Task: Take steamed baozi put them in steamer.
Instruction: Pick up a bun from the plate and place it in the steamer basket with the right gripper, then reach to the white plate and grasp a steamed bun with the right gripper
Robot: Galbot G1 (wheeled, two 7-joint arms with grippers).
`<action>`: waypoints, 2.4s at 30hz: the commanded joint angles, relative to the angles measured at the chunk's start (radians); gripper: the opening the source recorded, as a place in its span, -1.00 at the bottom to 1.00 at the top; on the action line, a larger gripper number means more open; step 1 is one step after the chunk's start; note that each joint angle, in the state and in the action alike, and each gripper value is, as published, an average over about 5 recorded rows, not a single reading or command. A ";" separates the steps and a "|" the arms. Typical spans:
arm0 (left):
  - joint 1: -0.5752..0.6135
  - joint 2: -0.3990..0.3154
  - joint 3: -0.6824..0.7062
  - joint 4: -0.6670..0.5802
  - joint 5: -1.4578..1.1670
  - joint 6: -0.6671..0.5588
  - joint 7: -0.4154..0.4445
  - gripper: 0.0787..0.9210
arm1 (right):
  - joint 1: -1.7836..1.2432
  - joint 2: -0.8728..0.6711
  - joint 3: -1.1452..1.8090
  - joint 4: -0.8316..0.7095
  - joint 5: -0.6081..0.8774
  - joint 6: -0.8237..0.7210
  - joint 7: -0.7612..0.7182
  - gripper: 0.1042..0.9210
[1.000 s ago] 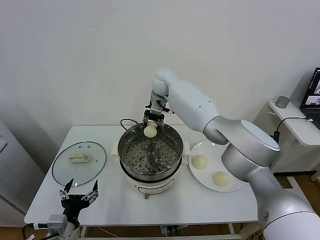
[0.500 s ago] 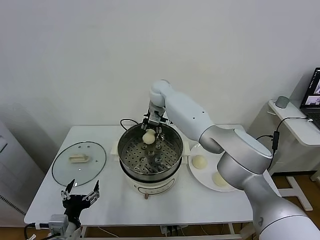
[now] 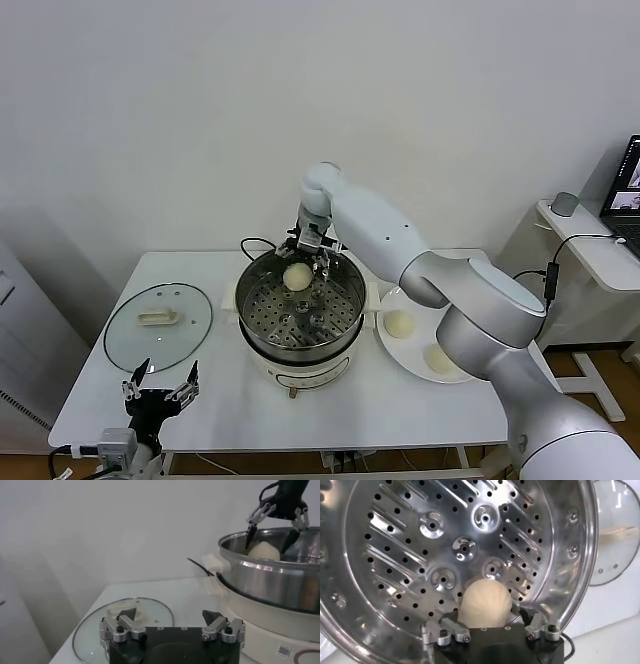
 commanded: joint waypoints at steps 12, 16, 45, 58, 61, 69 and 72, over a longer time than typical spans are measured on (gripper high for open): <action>-0.003 -0.019 -0.006 -0.009 0.004 0.010 0.003 0.77 | 0.305 -0.290 -0.263 0.243 0.723 -0.685 -0.175 0.76; -0.004 -0.014 -0.010 -0.014 0.002 0.019 0.006 0.77 | 0.340 -0.392 -0.278 0.308 0.732 -0.948 -0.170 0.76; 0.028 0.009 -0.013 -0.056 -0.016 0.059 0.029 0.77 | -0.086 -0.738 -0.087 0.582 0.519 -1.249 -0.111 0.76; 0.023 0.021 -0.010 -0.032 -0.006 0.061 0.031 0.77 | -0.248 -0.638 0.028 0.462 0.383 -1.183 -0.075 0.76; 0.015 0.019 -0.007 -0.026 -0.006 0.064 0.032 0.77 | -0.264 -0.617 0.043 0.426 0.353 -1.165 -0.078 0.76; 0.011 0.021 -0.009 -0.019 -0.007 0.066 0.032 0.77 | -0.294 -0.556 0.080 0.334 0.312 -1.050 -0.060 0.76; 0.010 0.021 -0.009 -0.017 -0.007 0.066 0.032 0.77 | -0.304 -0.533 0.095 0.307 0.295 -1.035 -0.048 0.76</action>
